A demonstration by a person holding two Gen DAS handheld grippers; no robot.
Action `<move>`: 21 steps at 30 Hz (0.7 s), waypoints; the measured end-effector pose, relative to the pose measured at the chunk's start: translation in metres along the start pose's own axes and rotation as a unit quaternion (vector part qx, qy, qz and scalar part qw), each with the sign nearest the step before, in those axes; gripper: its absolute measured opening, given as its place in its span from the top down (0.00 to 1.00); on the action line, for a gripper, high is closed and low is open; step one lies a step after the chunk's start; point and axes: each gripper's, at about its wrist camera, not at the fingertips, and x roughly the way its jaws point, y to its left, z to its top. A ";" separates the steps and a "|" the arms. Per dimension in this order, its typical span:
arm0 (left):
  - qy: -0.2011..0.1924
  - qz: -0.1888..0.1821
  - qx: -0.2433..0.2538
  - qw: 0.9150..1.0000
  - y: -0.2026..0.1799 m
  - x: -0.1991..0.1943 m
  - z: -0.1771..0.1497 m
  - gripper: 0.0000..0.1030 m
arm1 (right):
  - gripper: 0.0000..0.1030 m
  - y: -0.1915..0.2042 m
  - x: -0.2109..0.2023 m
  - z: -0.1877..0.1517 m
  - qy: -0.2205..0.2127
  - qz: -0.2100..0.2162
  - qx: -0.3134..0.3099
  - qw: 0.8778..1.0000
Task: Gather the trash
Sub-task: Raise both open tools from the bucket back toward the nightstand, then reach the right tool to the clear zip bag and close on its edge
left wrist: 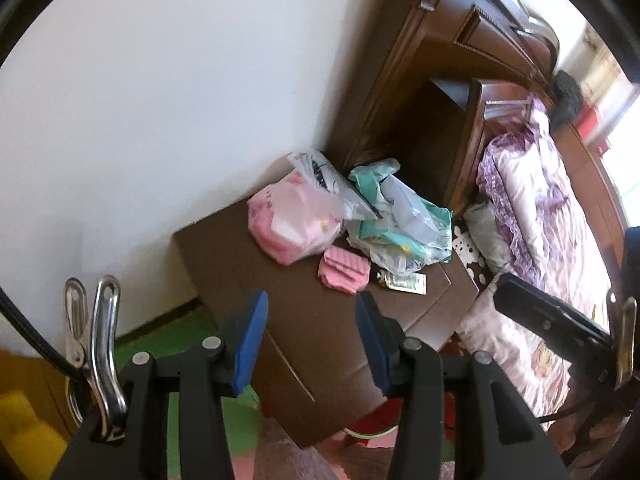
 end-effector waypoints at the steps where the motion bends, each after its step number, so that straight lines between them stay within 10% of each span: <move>1: 0.002 -0.003 0.007 1.000 0.002 0.007 0.008 0.54 | 0.60 -0.001 0.007 0.004 -0.003 -0.003 0.014 1.000; 21: 0.035 -0.042 0.033 0.998 0.034 0.125 0.079 0.54 | 0.60 -0.083 0.165 0.035 0.002 -0.074 0.309 0.948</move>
